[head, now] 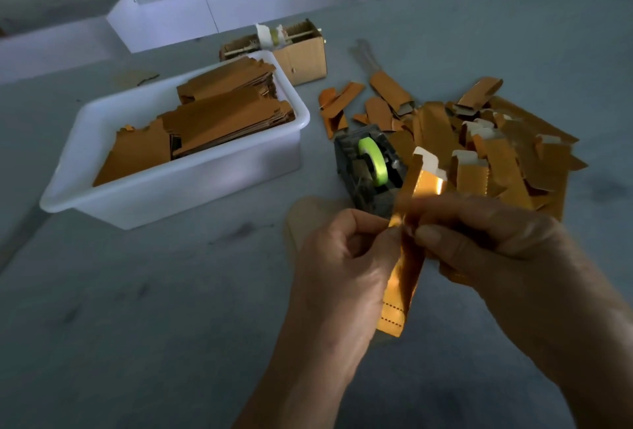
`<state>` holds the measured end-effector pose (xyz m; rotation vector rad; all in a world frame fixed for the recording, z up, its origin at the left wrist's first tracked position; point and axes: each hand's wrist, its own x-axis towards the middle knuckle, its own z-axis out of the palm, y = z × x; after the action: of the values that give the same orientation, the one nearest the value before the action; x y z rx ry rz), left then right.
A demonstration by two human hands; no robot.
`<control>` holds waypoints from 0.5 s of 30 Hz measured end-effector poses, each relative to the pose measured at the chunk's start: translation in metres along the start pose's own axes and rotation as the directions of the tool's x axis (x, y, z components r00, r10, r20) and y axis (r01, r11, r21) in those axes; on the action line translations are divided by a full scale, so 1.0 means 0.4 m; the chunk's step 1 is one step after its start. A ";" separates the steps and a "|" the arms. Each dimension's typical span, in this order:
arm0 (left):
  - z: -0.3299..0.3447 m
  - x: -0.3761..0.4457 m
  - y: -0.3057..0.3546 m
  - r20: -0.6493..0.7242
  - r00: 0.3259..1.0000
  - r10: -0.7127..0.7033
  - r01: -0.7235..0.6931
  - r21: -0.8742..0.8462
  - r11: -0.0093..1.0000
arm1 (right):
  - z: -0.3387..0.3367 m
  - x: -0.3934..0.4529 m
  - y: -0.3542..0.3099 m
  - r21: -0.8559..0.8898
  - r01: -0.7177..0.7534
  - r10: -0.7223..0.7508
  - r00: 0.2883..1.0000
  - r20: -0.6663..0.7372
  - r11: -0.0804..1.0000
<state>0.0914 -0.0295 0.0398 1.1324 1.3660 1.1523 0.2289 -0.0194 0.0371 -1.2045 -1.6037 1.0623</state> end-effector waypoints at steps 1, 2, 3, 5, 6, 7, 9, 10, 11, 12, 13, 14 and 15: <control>0.000 -0.002 -0.001 0.001 1.000 0.011 -0.011 0.006 1.000 | 0.003 0.000 -0.002 -0.044 -0.008 0.008 1.000 -0.018 0.999; -0.001 -0.003 -0.002 0.001 1.000 0.019 -0.019 0.013 1.000 | 0.006 0.001 -0.003 -0.103 -0.015 0.011 0.999 -0.038 0.995; 0.000 -0.005 -0.004 0.003 1.000 0.025 -0.025 0.019 1.000 | 0.007 0.002 -0.002 -0.158 -0.025 0.016 0.998 -0.061 0.987; -0.003 -0.008 -0.010 0.020 0.999 0.036 -0.036 0.021 0.999 | 0.011 0.004 0.003 -0.195 -0.058 0.037 0.993 -0.111 0.979; -0.005 -0.008 -0.014 0.031 0.999 0.043 -0.043 0.014 0.999 | 0.014 0.004 0.004 -0.196 -0.070 0.046 0.992 -0.121 0.978; -0.007 -0.008 -0.018 0.040 0.998 0.048 -0.049 0.003 0.999 | 0.016 0.004 0.004 -0.202 -0.077 0.053 0.991 -0.125 0.976; -0.011 -0.010 -0.019 0.059 0.997 0.049 -0.048 -0.014 0.999 | 0.018 0.004 0.002 -0.218 -0.088 0.060 0.990 -0.129 0.972; -0.011 -0.010 -0.019 0.066 0.997 0.043 -0.042 -0.017 0.999 | 0.019 0.004 0.000 -0.230 -0.091 0.062 0.989 -0.132 0.969; -0.012 -0.011 -0.018 0.071 0.997 0.035 -0.034 -0.018 0.999 | 0.020 0.004 -0.002 -0.244 -0.094 0.061 0.989 -0.137 0.965; -0.012 -0.011 -0.017 0.073 0.997 0.030 -0.029 -0.017 0.999 | 0.021 0.004 -0.003 -0.259 -0.094 0.057 0.988 -0.145 0.961; -0.012 -0.011 -0.017 0.075 0.997 0.028 -0.028 -0.009 1.000 | 0.023 0.003 -0.004 -0.270 -0.092 0.051 0.987 -0.155 0.959; -0.011 -0.011 -0.017 0.075 0.997 0.031 -0.032 0.010 0.999 | 0.024 0.003 -0.004 -0.276 -0.090 0.045 0.985 -0.165 0.957; -0.011 -0.011 -0.017 0.077 0.996 0.038 -0.041 0.036 0.998 | 0.024 0.002 -0.002 -0.277 -0.090 0.043 0.984 -0.171 0.957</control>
<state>0.0872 -0.0349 0.0339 1.2232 1.3168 1.1046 0.2193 -0.0203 0.0354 -1.5056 -1.6337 0.7671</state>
